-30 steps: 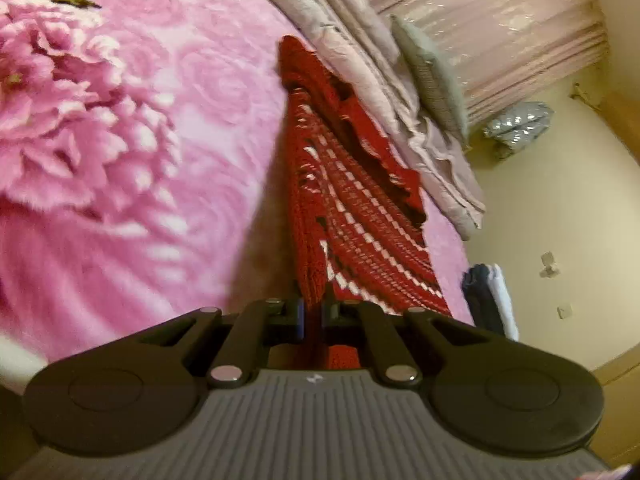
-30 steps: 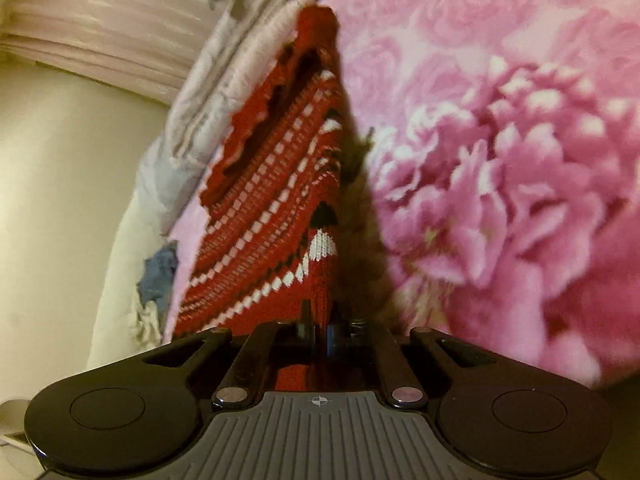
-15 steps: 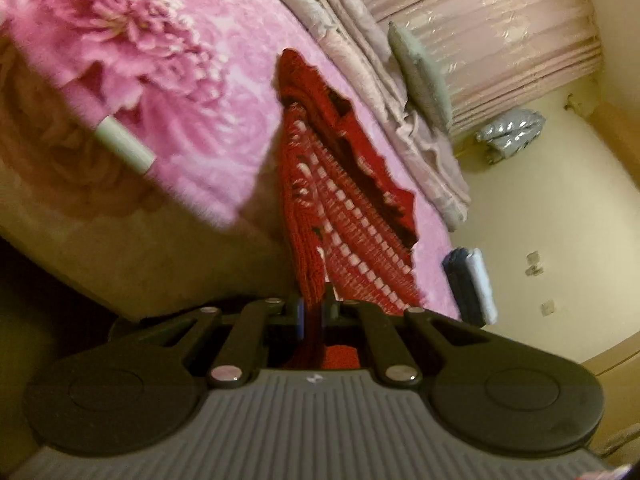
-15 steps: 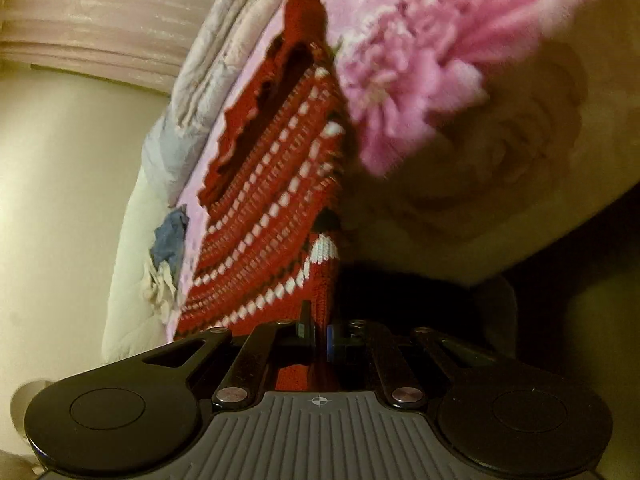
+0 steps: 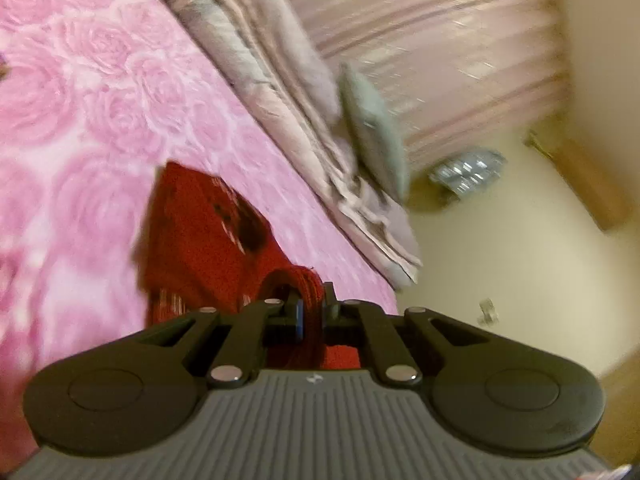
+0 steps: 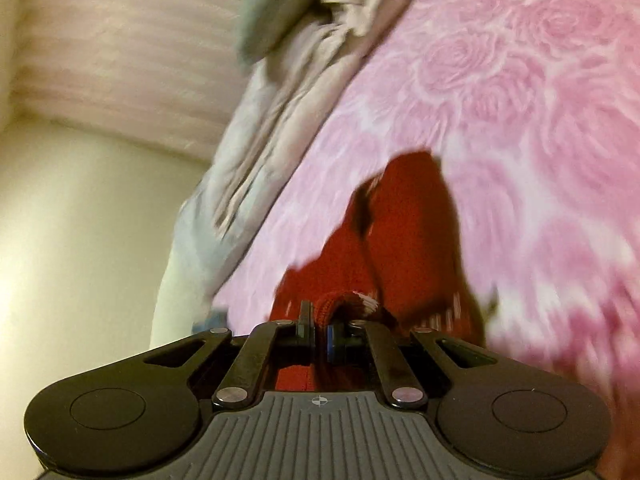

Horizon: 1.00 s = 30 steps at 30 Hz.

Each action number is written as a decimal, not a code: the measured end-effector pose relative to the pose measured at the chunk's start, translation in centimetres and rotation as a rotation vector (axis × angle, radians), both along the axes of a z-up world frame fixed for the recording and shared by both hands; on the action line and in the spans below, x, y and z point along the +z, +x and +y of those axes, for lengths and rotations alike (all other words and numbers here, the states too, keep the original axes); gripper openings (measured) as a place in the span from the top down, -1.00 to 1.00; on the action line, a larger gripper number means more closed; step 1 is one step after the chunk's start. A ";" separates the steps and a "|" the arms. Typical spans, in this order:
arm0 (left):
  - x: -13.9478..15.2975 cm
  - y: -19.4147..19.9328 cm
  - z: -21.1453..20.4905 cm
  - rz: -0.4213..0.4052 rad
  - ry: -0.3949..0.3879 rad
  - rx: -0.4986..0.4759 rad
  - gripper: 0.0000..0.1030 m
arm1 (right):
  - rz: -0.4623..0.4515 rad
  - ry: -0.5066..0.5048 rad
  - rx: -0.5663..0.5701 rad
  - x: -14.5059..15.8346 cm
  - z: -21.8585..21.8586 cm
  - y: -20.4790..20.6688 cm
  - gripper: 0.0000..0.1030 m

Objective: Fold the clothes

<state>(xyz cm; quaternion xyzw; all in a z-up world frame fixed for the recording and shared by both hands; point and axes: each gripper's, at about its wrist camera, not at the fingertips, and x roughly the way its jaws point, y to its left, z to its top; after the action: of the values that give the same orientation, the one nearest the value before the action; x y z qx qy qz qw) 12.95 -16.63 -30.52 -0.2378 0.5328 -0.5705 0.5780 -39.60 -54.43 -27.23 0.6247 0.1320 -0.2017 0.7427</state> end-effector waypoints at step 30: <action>-5.5 0.2 -14.2 -0.685 0.161 -0.247 0.90 | 0.354 -0.691 0.246 -6.0 -4.5 8.9 0.61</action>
<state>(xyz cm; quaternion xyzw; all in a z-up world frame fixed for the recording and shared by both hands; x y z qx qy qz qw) 13.18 -30.78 -36.05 0.0791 0.3764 -0.6386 0.6665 -30.68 -58.96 -33.26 0.2737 0.2561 -0.2481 0.8933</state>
